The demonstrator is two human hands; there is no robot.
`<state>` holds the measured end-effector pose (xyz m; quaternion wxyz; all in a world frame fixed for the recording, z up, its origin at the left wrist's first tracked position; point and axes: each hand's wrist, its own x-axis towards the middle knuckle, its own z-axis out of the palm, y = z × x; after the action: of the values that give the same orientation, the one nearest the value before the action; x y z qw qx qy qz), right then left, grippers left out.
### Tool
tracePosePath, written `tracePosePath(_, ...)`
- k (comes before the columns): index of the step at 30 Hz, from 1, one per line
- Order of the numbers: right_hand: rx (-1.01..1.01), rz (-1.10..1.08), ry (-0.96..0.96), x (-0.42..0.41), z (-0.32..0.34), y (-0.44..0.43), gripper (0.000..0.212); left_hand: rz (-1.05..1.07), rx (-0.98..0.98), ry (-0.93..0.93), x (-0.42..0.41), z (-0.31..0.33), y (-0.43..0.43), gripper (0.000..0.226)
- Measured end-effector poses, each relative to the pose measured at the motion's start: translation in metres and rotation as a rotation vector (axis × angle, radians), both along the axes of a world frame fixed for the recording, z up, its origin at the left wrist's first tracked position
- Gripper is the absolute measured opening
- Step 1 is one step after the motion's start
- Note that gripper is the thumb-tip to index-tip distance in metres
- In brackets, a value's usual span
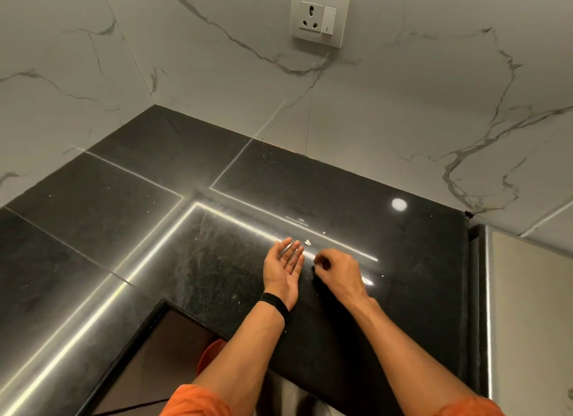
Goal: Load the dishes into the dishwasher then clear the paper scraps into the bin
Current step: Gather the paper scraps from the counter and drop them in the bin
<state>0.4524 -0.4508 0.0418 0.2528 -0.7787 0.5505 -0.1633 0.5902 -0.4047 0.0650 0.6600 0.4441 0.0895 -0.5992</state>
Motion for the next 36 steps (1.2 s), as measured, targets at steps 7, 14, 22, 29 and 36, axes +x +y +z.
tracePosePath(7,0.233,-0.029,-0.461,0.039,0.030,0.001,0.022,-0.097,-0.022,0.179,-0.001,-0.005,-0.027,0.038)
tracePosePath(14,-0.075,-0.118,-0.212,0.054,0.021,-0.026,0.015,0.001,-0.032,0.210,0.026,-0.012,-0.041,0.032)
tracePosePath(22,-0.187,0.031,0.119,0.066,-0.011,-0.021,0.019,0.013,-0.021,0.176,0.047,-0.022,-0.048,0.033)
tracePosePath(29,-0.164,-0.041,0.016,0.064,-0.010,-0.022,0.016,-0.025,-0.004,0.136,0.056,-0.018,-0.057,0.033)
tracePosePath(36,0.009,-0.119,-0.515,0.093,0.033,-0.021,0.017,-0.152,0.009,0.182,0.044,-0.016,-0.062,0.037)
